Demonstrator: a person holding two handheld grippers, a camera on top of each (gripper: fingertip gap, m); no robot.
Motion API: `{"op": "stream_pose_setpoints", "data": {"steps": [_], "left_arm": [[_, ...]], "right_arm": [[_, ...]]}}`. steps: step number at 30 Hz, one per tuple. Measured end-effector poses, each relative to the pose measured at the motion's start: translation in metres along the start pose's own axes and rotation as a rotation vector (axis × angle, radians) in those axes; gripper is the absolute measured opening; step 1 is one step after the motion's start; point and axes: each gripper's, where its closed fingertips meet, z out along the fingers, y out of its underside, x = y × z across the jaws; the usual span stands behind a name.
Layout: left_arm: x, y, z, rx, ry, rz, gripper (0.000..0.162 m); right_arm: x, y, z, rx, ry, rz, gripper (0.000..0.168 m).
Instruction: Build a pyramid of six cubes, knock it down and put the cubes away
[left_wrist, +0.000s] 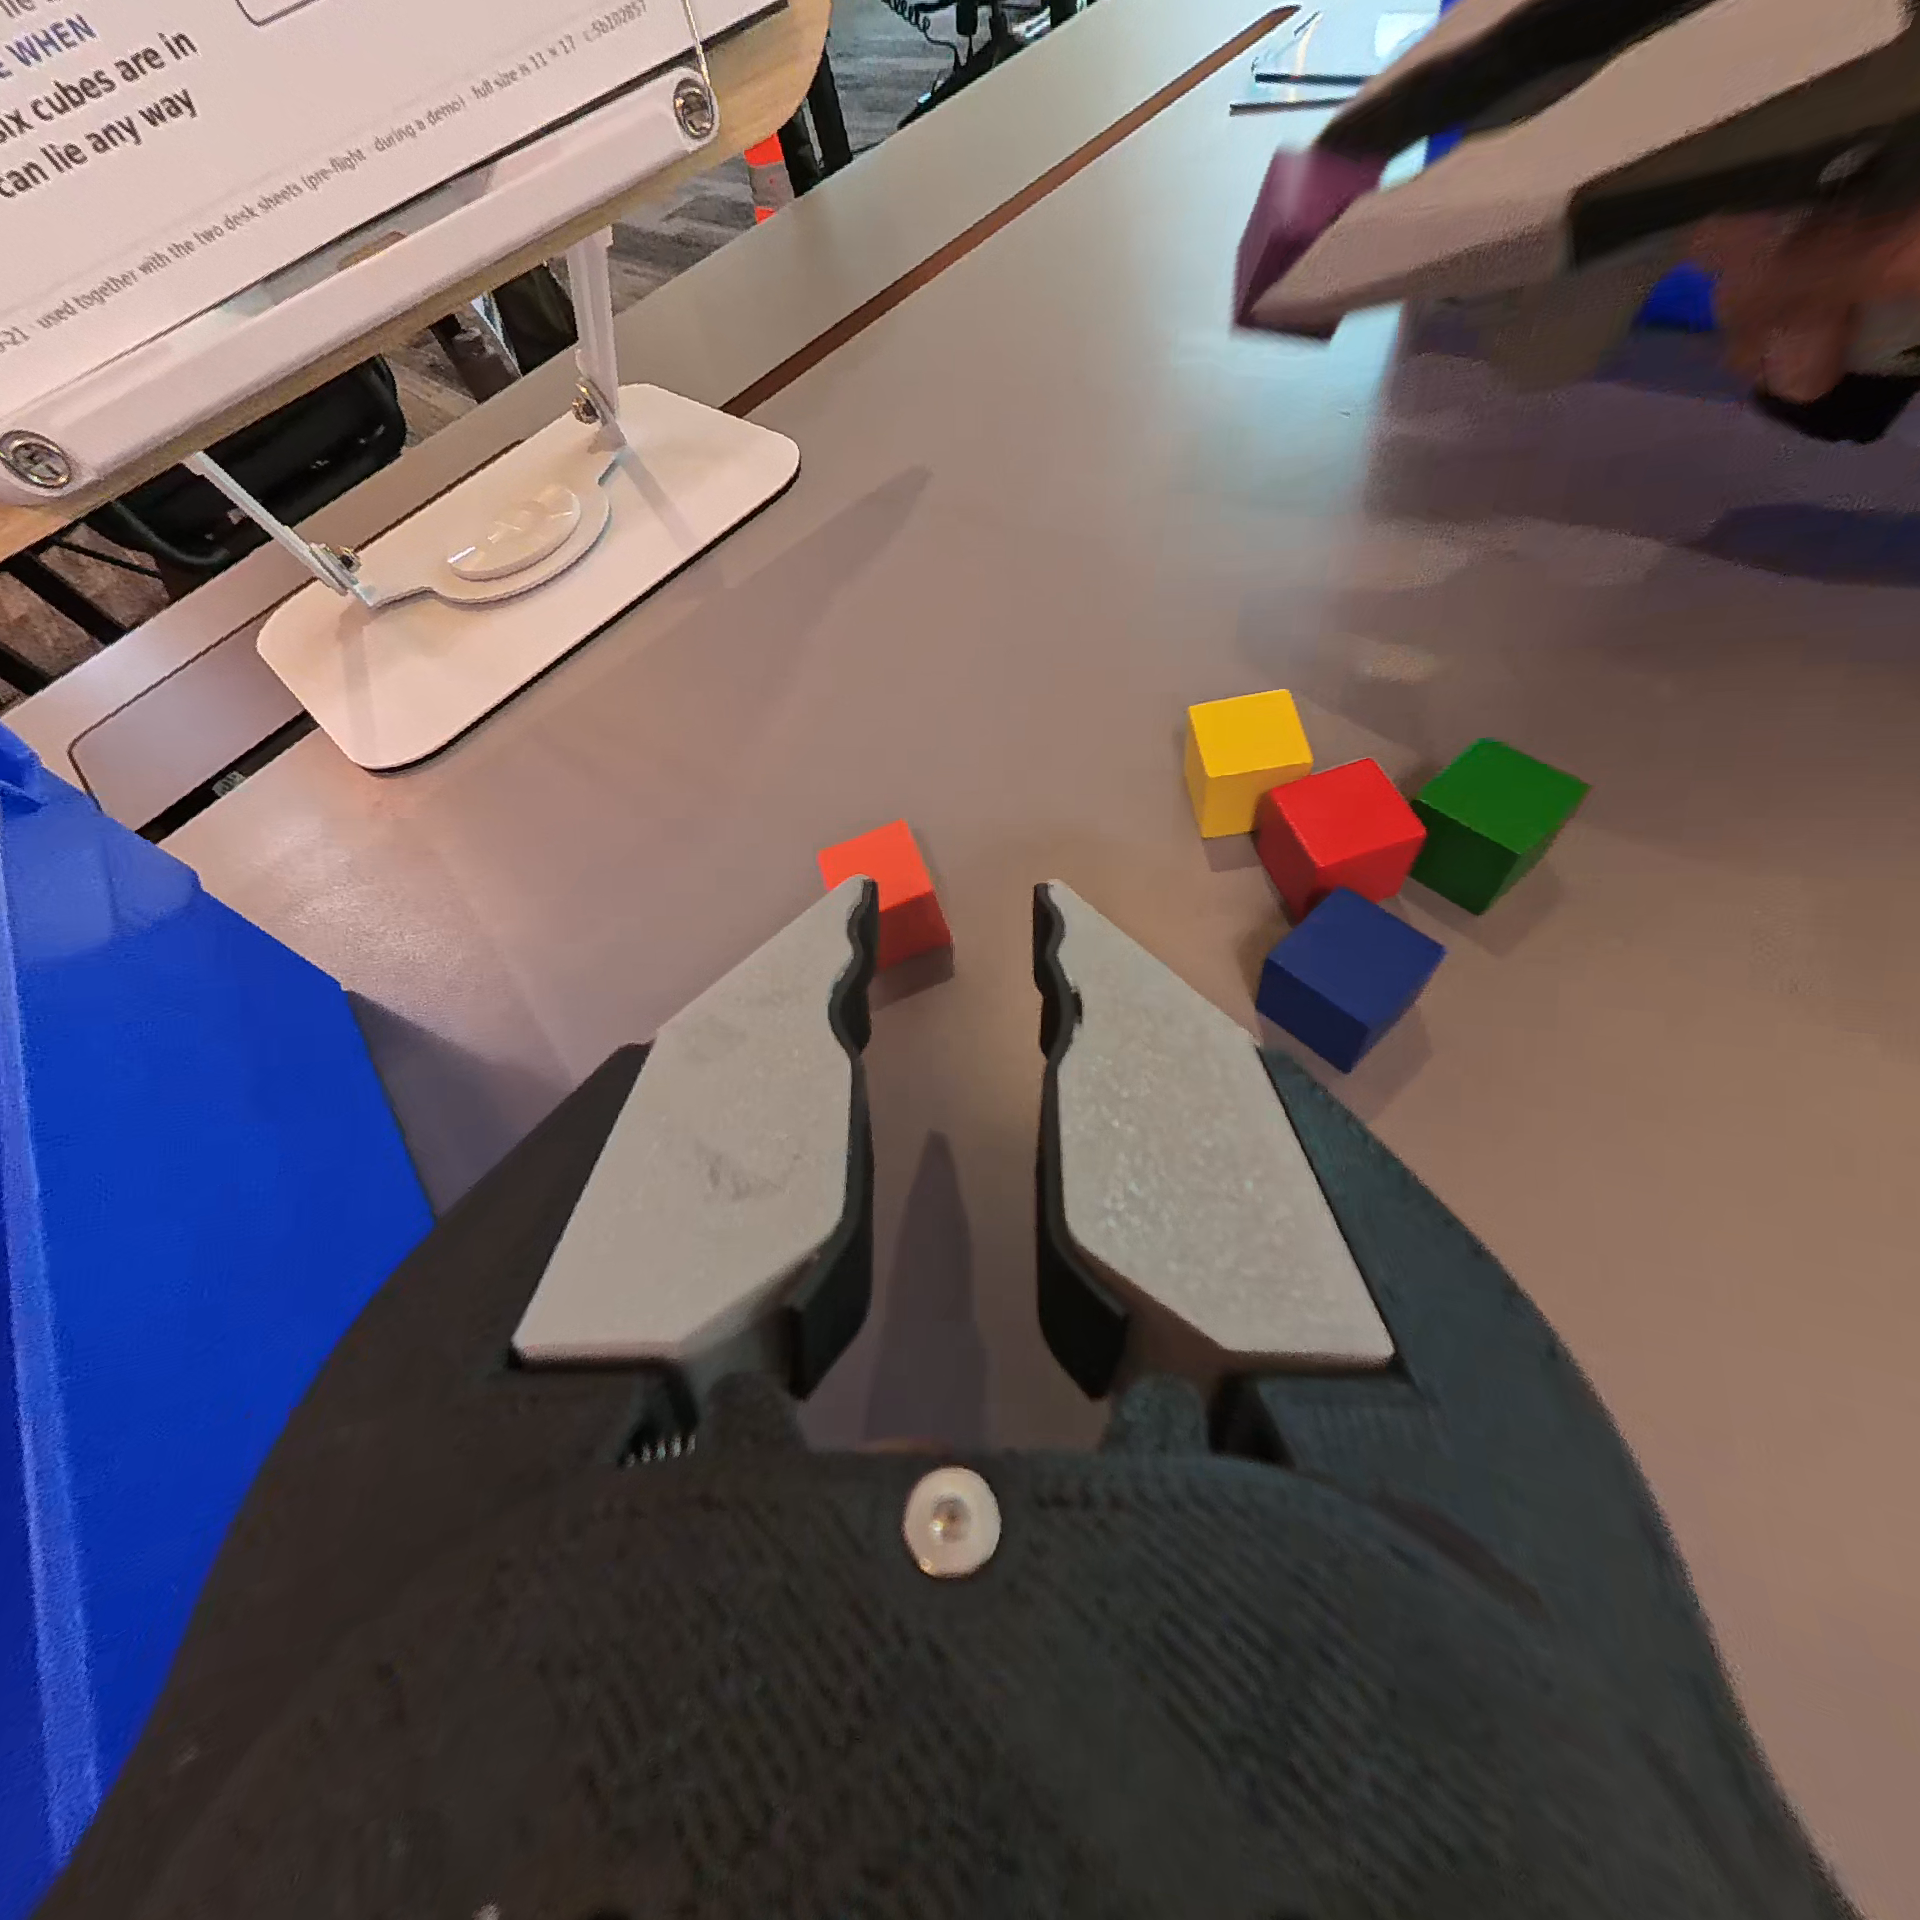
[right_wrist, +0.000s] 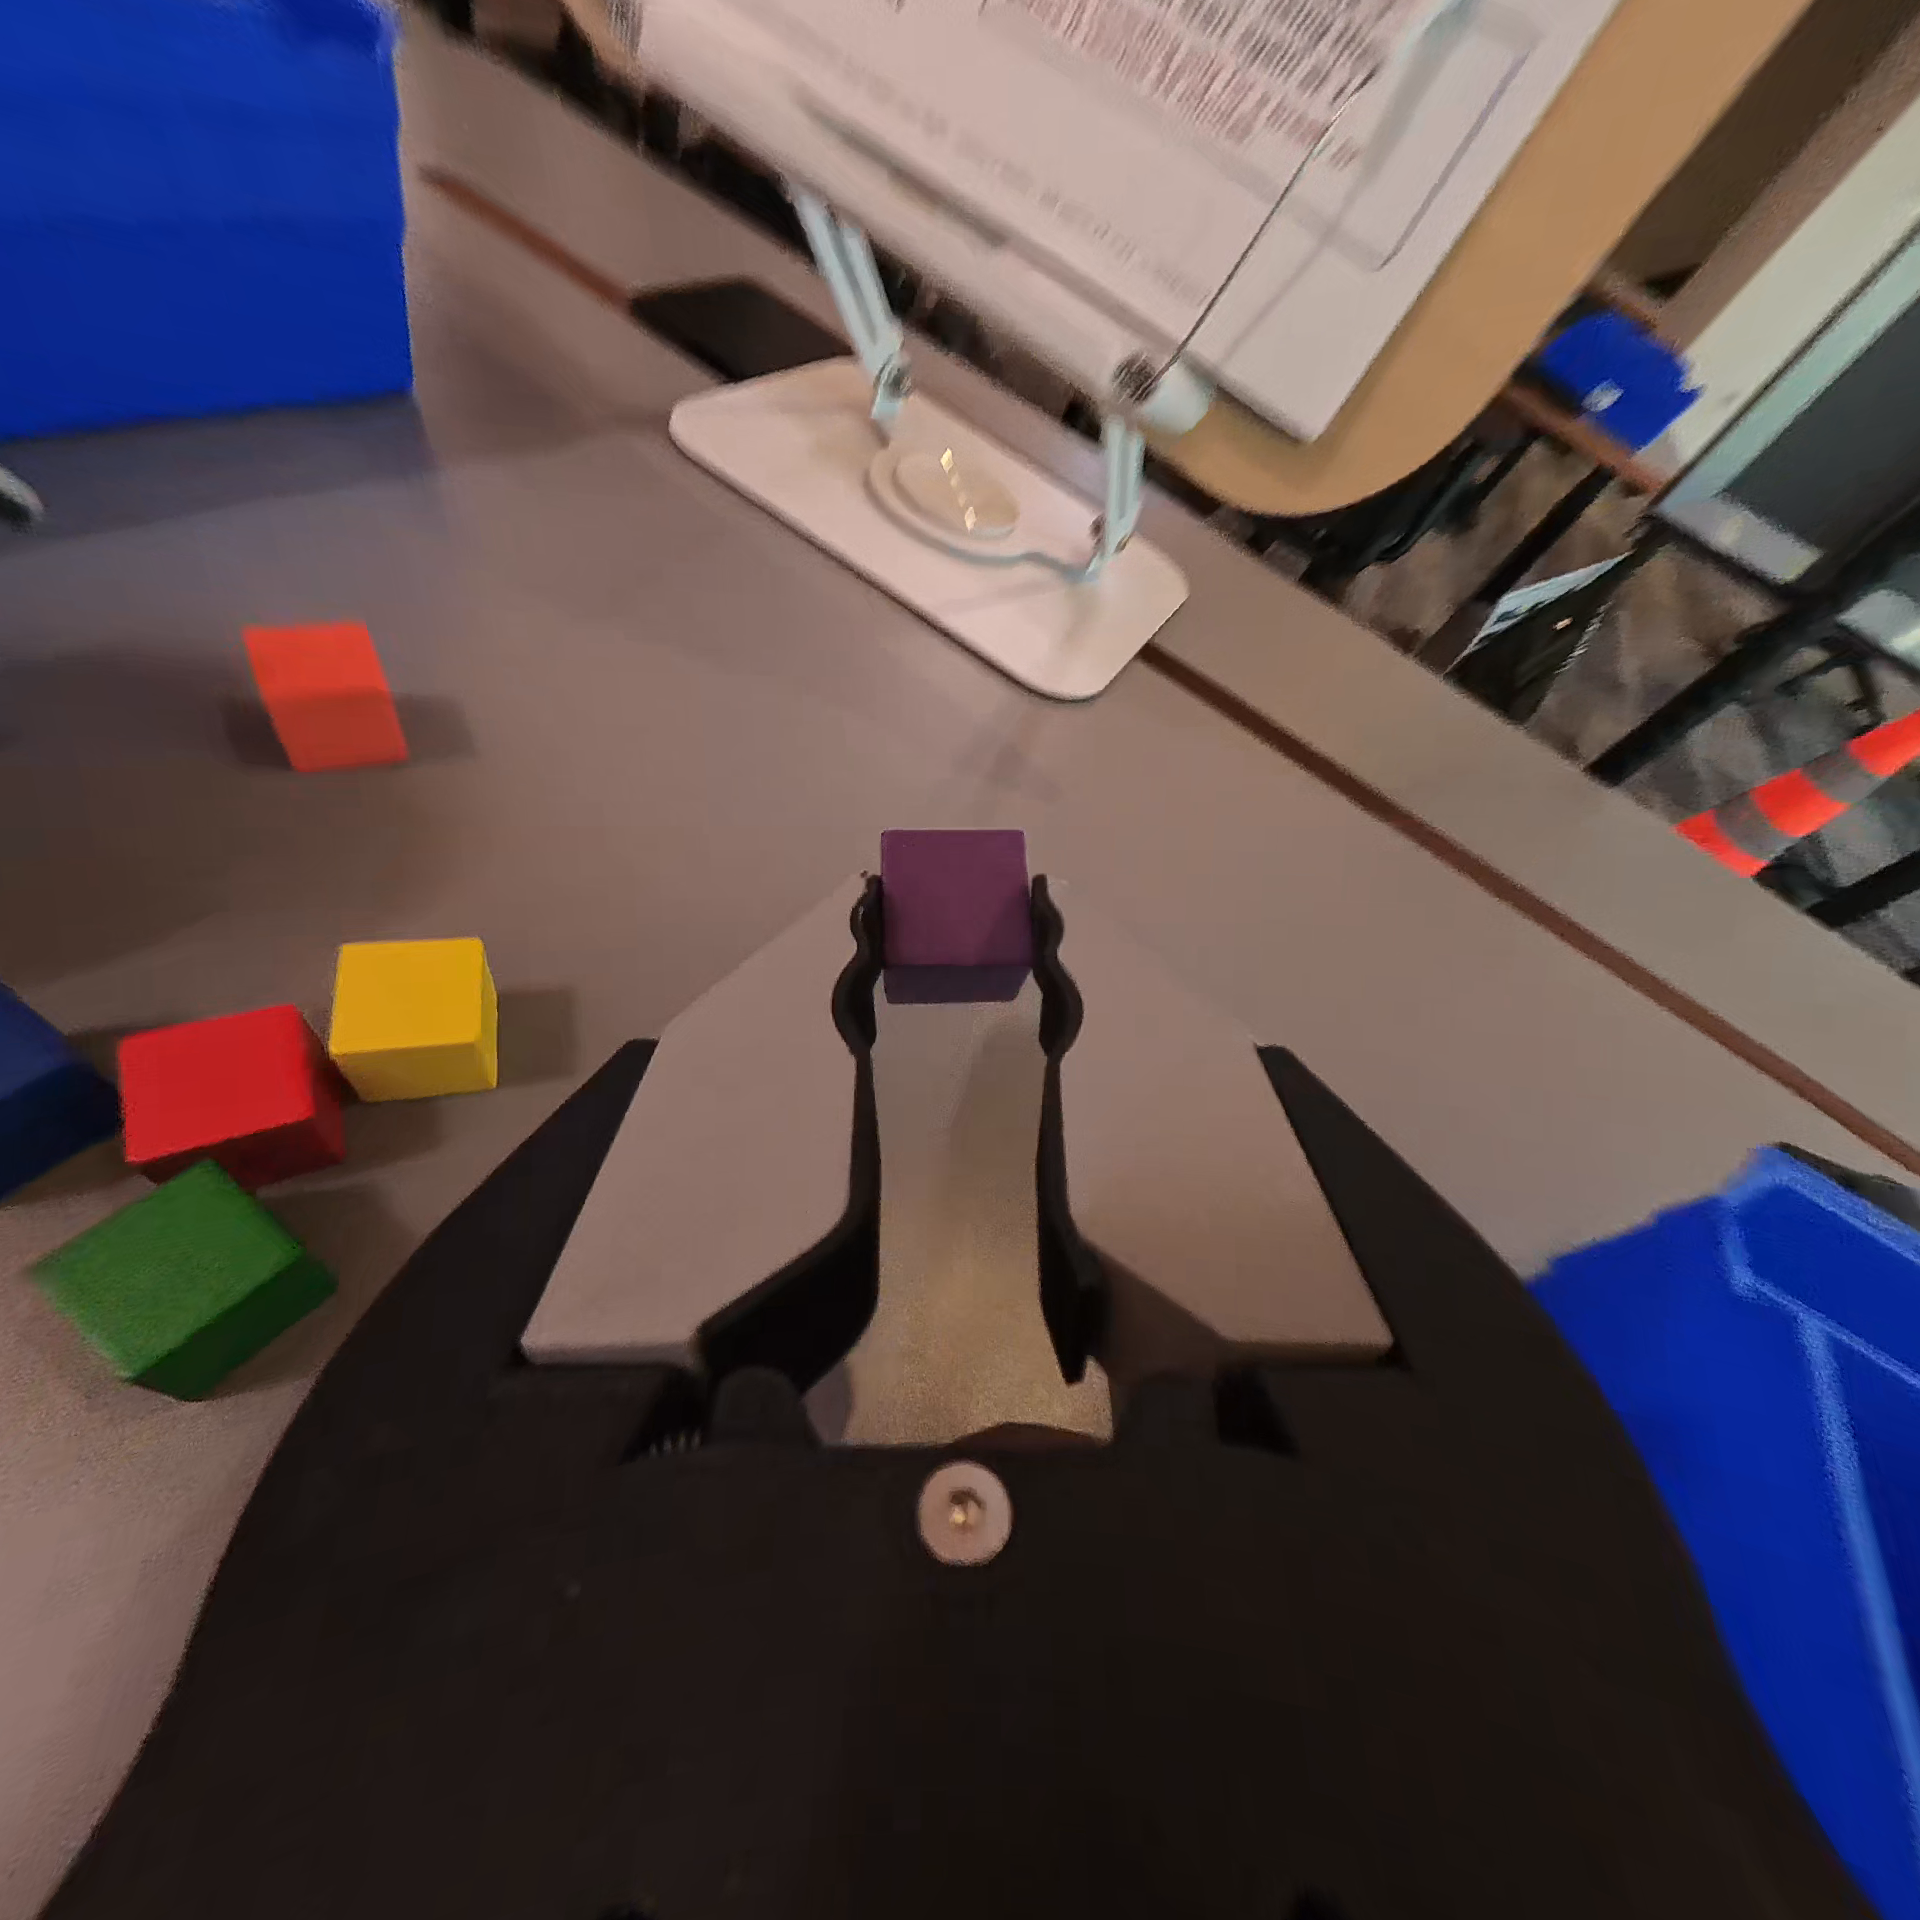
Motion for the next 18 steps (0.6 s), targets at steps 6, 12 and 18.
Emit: {"op": "stream_pose_setpoints", "data": {"steps": [6,12,18], "left_arm": [[0.003,0.007,0.004,-0.03,0.015,0.002,0.028],[0.004,0.007,0.004,-0.028,0.027,-0.008,0.028],[0.003,0.006,0.004,-0.025,0.02,-0.006,0.028]], "right_arm": [[0.026,-0.061,-0.096,0.203,0.099,0.084,0.025],[0.122,-0.033,-0.162,0.053,0.288,0.142,0.026],[0.16,0.076,-0.144,-0.31,0.225,0.292,0.028]]}}
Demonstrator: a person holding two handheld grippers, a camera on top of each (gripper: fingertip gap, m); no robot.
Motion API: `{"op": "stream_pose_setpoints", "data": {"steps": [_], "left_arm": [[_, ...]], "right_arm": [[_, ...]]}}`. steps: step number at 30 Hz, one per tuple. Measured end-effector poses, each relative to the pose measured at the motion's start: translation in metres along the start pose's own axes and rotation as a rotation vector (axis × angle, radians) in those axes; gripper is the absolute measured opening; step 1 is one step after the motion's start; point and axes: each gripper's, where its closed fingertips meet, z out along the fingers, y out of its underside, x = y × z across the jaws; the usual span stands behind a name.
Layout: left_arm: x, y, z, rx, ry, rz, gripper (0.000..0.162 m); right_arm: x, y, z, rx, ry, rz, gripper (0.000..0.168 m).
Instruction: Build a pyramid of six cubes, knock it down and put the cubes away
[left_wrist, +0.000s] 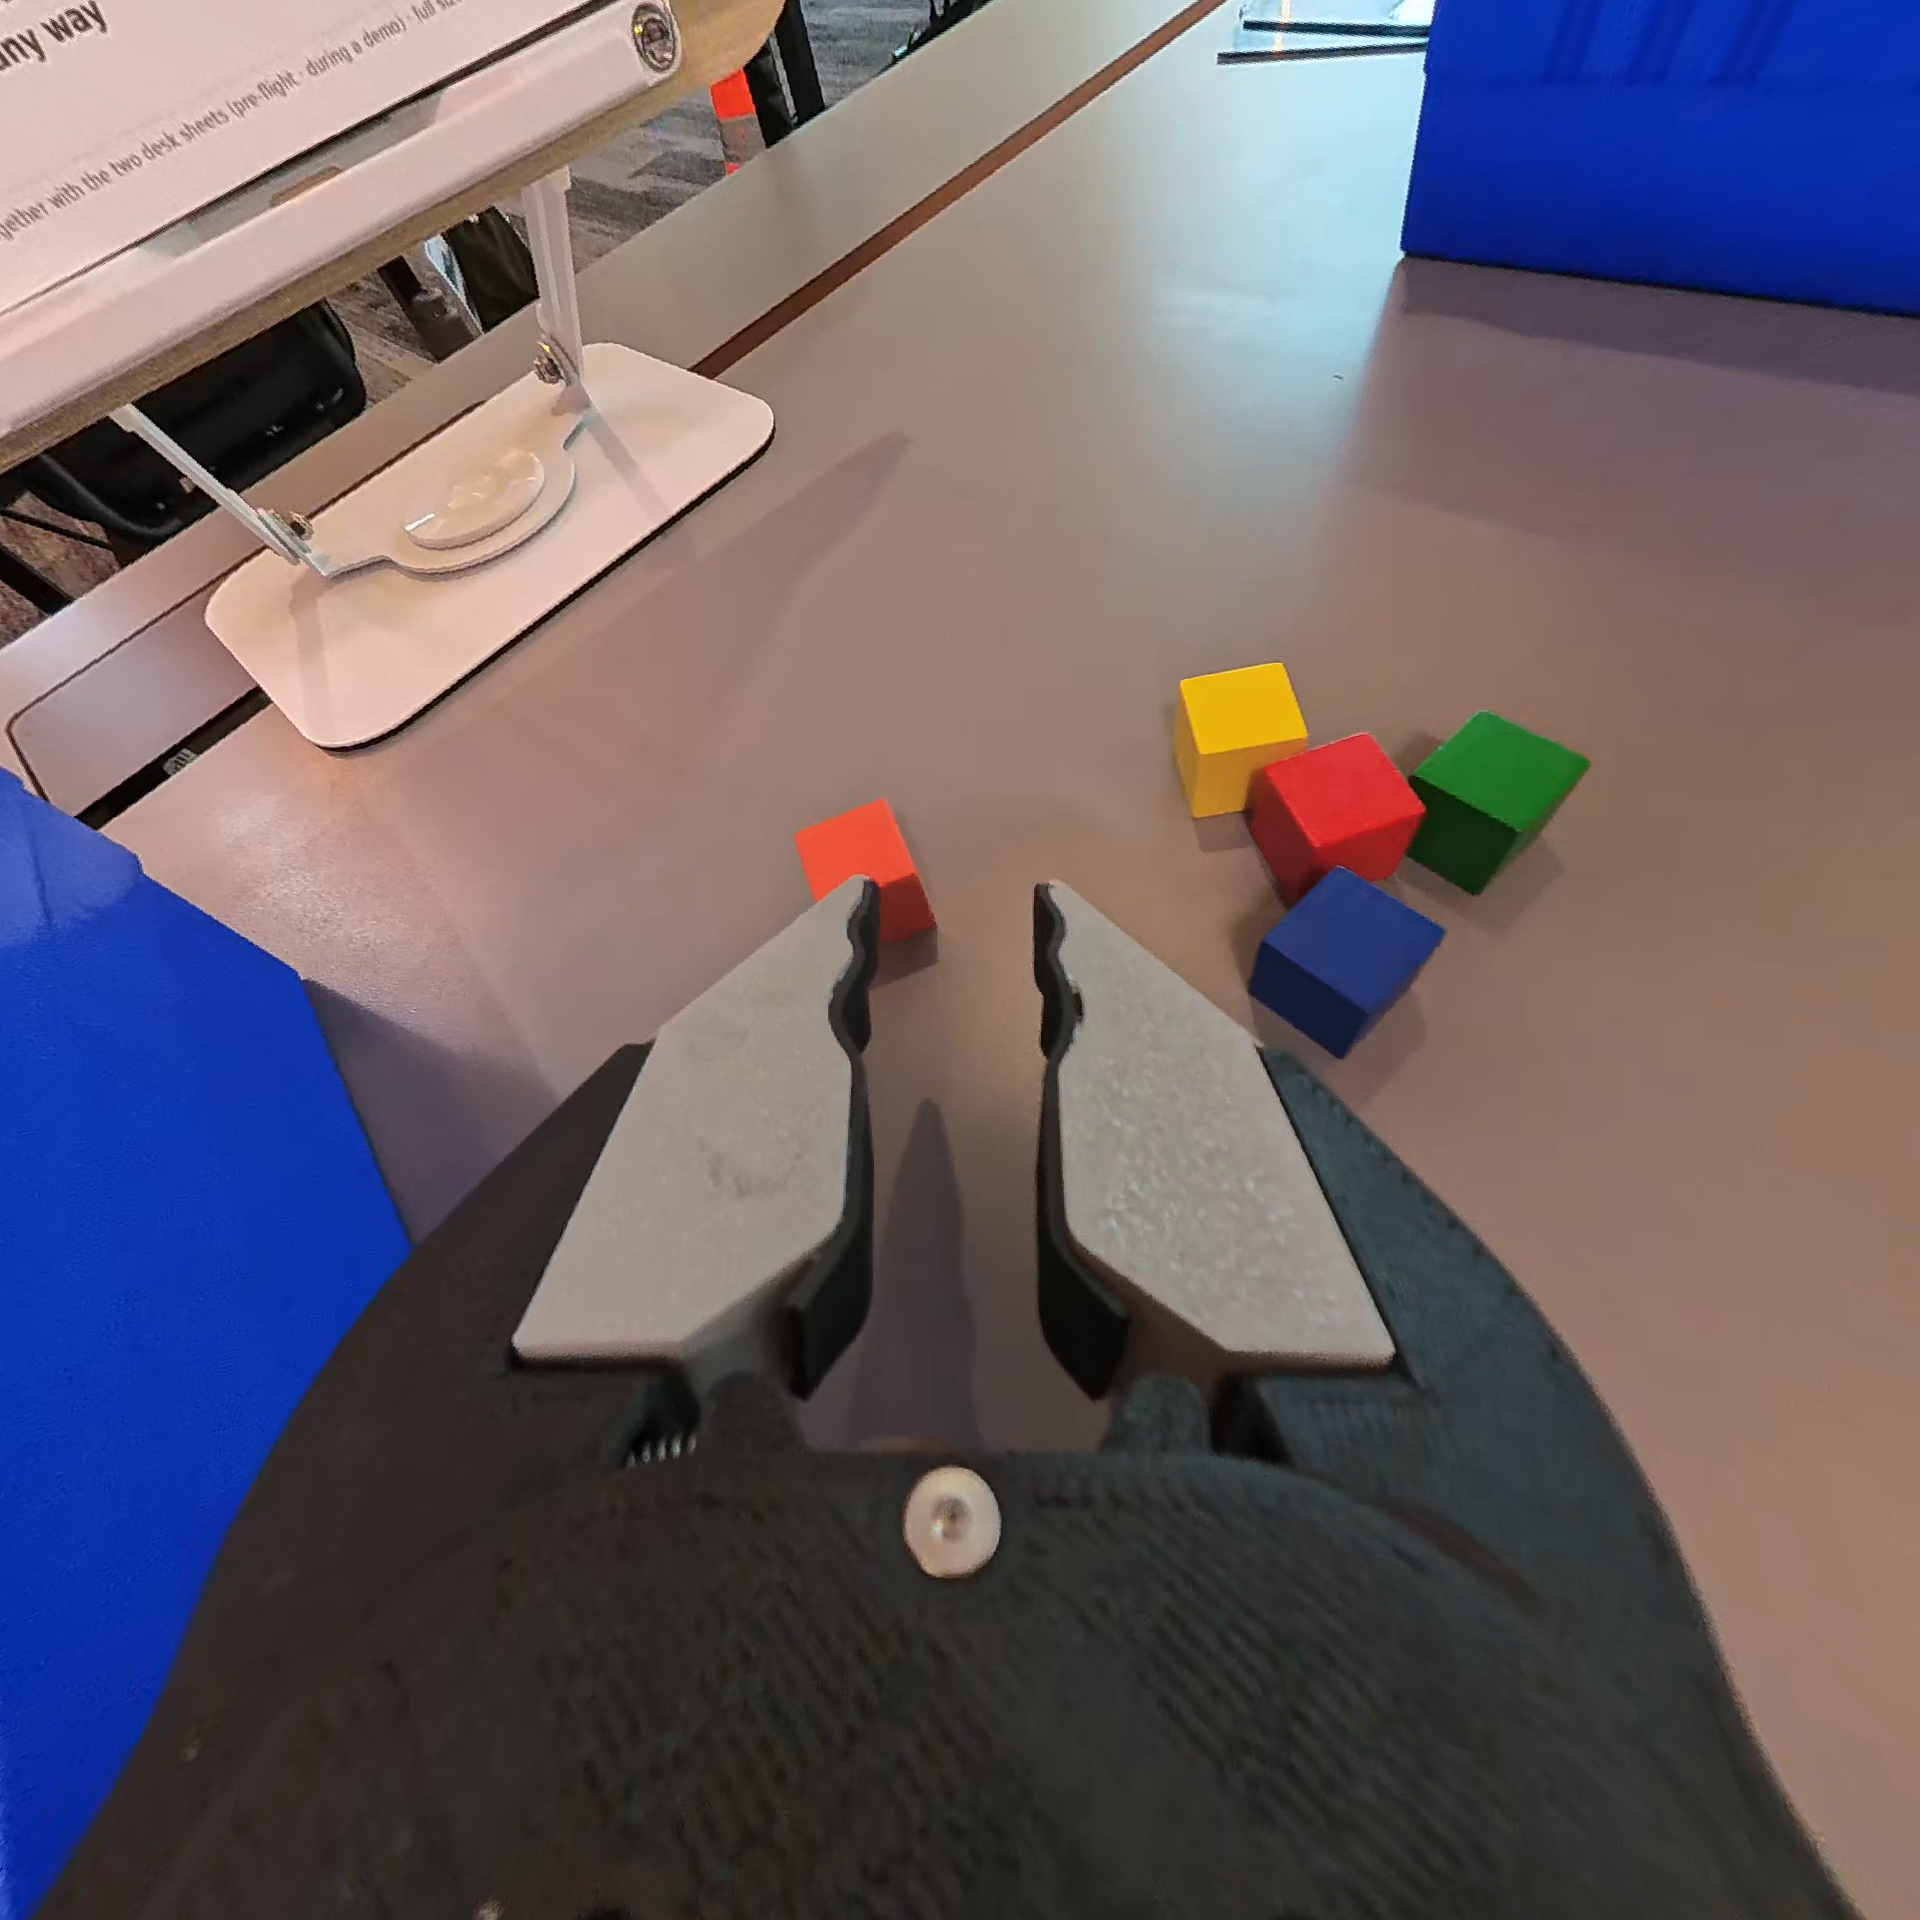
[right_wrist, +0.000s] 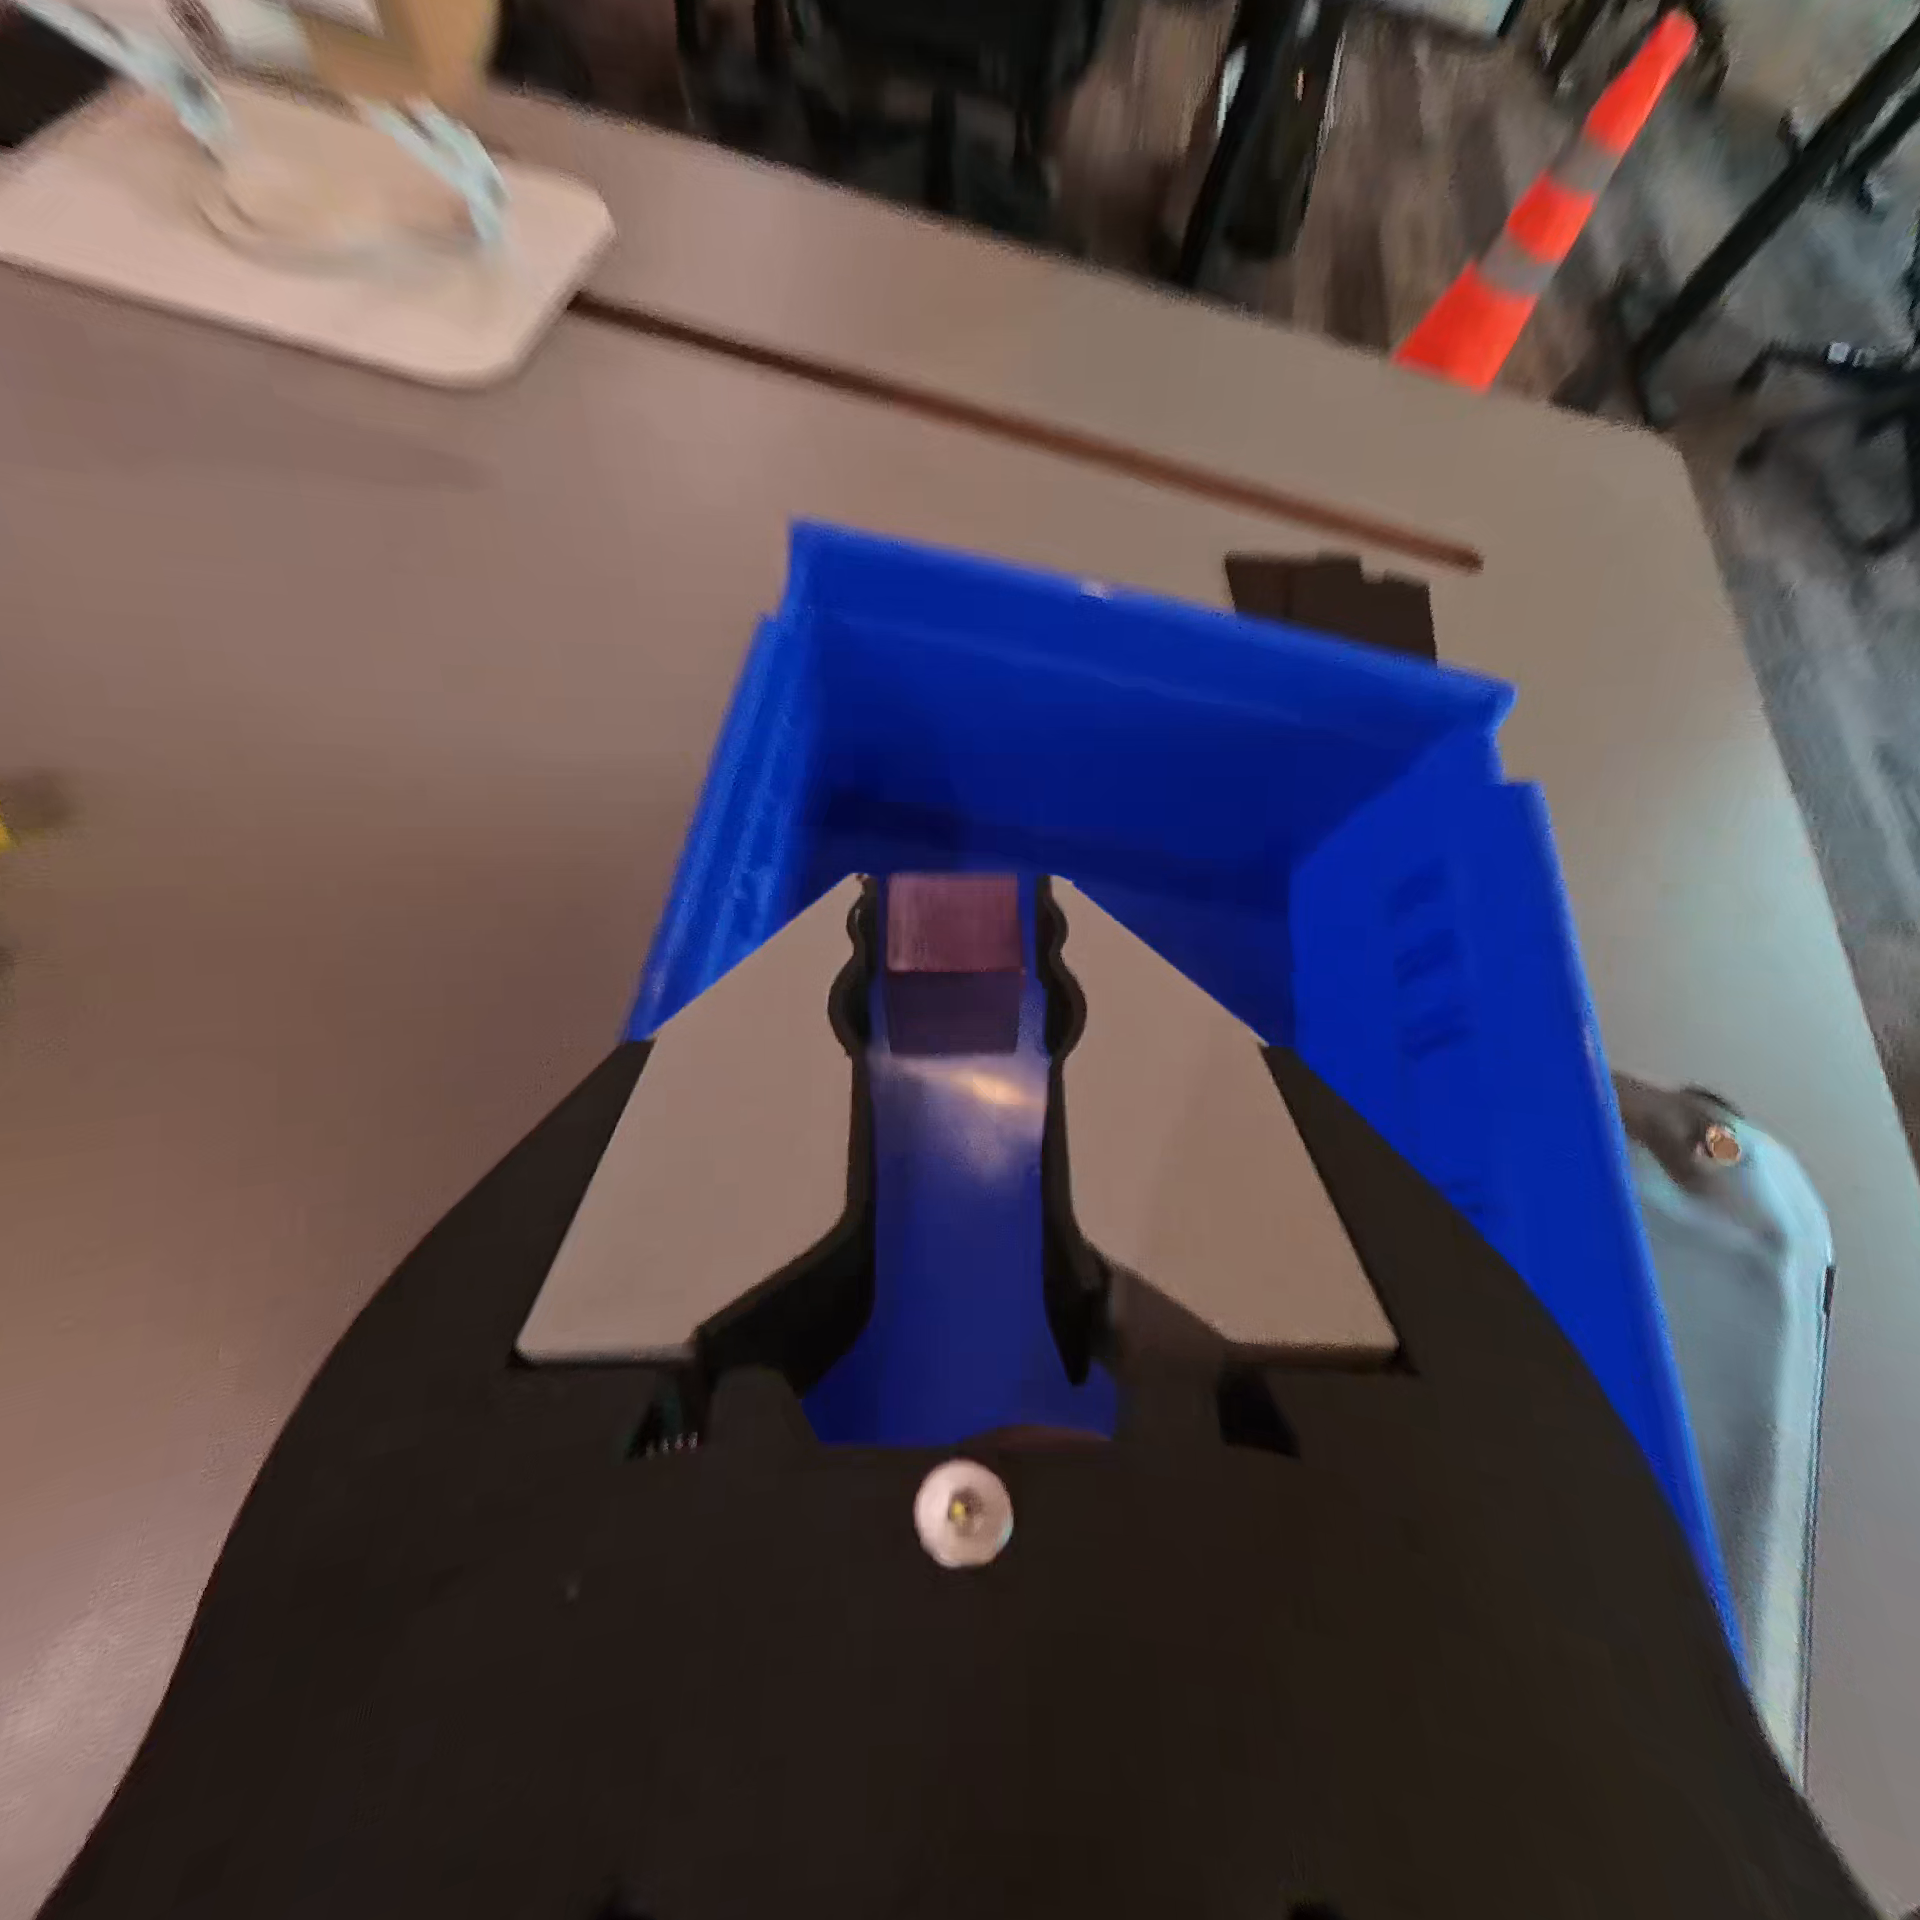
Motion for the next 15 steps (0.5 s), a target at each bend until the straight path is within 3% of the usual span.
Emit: {"op": "stream_pose_setpoints", "data": {"steps": [4,9,12,15], "left_arm": [[-0.002,0.002,0.001,-0.007,-0.002,-0.006,0.028],[-0.002,0.003,0.001,-0.011,0.003,-0.015,0.028],[-0.002,0.003,0.002,-0.013,-0.001,-0.009,0.029],[-0.003,0.003,0.001,-0.012,-0.006,-0.007,0.028]], "right_arm": [[0.005,0.027,0.023,-0.105,0.029,0.001,0.055],[-0.022,-0.02,-0.009,0.083,0.001,-0.041,0.051],[-0.083,-0.049,-0.034,0.194,-0.182,-0.099,0.043],[-0.171,-0.051,-0.047,0.201,-0.538,-0.084,0.047]]}}
